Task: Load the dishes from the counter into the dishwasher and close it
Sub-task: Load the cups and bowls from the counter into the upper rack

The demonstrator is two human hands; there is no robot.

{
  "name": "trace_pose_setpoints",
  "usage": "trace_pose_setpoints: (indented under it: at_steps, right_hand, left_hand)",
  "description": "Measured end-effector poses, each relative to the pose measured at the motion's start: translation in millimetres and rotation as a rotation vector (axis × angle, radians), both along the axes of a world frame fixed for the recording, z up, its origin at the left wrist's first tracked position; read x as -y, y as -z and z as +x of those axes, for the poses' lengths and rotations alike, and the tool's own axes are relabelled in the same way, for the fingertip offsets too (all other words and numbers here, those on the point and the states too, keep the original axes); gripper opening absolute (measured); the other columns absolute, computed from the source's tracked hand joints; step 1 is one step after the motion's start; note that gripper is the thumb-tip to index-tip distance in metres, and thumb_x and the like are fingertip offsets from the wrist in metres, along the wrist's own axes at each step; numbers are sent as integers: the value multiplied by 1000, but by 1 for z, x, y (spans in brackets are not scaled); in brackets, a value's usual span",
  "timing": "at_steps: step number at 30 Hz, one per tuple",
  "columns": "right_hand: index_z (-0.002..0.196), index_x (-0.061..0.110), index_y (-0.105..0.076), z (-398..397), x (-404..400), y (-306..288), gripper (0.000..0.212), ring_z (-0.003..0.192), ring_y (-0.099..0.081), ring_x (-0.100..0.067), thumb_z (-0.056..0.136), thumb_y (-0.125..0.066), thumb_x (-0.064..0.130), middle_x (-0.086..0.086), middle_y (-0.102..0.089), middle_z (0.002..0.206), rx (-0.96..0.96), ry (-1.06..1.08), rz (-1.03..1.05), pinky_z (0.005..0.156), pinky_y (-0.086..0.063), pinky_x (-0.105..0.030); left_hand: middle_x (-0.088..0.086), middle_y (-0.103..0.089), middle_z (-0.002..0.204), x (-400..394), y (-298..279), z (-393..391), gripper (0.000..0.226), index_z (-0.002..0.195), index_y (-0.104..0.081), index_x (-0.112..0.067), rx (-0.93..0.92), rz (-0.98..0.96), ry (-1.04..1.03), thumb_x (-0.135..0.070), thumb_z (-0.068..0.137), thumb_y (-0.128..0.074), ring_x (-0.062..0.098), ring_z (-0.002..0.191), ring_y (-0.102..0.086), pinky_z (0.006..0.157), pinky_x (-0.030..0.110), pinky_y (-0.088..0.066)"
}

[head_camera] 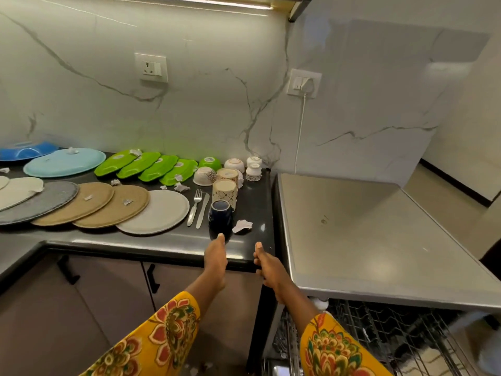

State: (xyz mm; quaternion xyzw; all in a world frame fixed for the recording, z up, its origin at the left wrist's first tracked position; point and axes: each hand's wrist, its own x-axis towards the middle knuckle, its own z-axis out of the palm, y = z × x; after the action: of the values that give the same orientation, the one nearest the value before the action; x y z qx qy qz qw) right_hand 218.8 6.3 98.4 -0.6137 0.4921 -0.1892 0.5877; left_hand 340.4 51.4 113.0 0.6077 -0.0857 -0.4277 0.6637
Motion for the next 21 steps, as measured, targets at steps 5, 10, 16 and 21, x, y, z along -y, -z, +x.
trace_pose_setpoints:
  at_steps: [5,10,16,21]
  right_hand:
    - [123,17,-53,45,34,-8,52,104,-51,-19,95,-34,56,-5,-53,124,160,58,98,82,-40,-28]
    - [138,19,-41,92,60,-13,53,125,-45,-26,97,-35,52,-7,-44,142,223,23,145,103,-36,-39]
    - [149,26,-22,131,84,-12,61,140,-29,-24,95,-36,53,-2,-33,151,240,32,121,111,-25,-38]
    - [150,25,-15,140,89,-7,64,138,-28,-21,96,-34,53,-3,-30,152,224,22,134,104,-27,-32]
  left_hand:
    - [8,-56,120,38,-4,41,38,128,-51,-9,59,-34,-95,-31,98,-42,21,111,-51,94,33,-39]
    - [6,-53,114,70,-5,76,26,114,-53,-15,73,-31,-135,-30,99,-38,18,105,-47,88,32,-35]
    - [12,-68,108,98,5,101,37,100,-65,-16,32,-16,-12,-41,95,-38,24,100,-63,92,41,-47]
    - [13,-69,97,102,2,100,39,106,-62,-10,-52,-40,75,-37,99,-34,26,95,-64,79,37,-51]
